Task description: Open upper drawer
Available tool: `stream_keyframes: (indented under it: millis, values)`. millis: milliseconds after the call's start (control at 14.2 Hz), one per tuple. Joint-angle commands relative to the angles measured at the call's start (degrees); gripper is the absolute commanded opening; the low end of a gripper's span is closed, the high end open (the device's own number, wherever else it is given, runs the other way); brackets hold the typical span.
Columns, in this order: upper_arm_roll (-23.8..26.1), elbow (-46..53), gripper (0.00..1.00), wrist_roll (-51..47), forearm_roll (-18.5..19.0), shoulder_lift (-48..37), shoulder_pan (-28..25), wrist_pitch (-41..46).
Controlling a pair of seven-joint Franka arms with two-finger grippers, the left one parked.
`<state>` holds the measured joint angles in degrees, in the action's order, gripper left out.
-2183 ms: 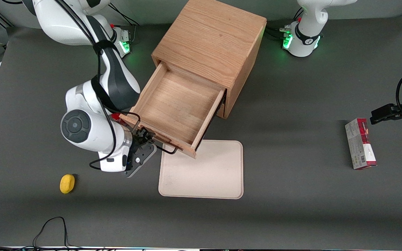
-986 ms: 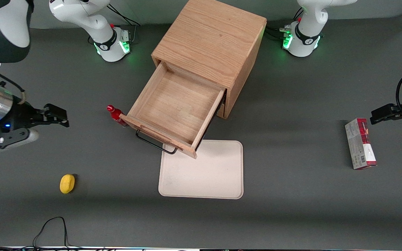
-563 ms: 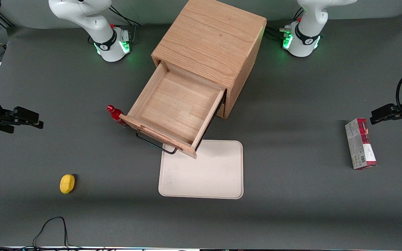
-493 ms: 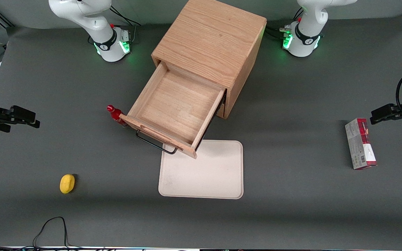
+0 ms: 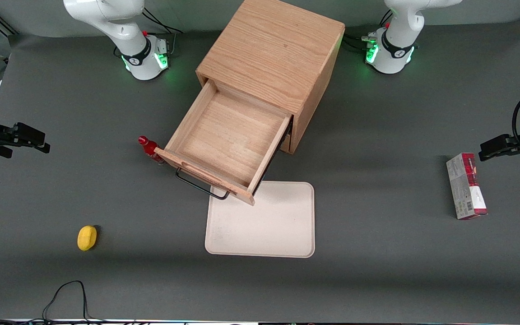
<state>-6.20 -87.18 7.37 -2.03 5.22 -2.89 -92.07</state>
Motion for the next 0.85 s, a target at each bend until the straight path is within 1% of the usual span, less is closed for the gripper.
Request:
stream_keyframes:
  millis: [0,352,493,775]
  values:
    - [0.4,-1.33,1.0,-1.39,1.41,-0.91,0.43,-0.74]
    - [0.31,-1.06,1.0,-1.13,1.5,-0.65,0.34,-0.57]
    - [0.31,-1.07,1.0,-1.48,2.99,-0.65,0.34,-0.57]
    - [0.31,-0.89,1.0,-1.57,3.09,-0.73,0.34,0.58]
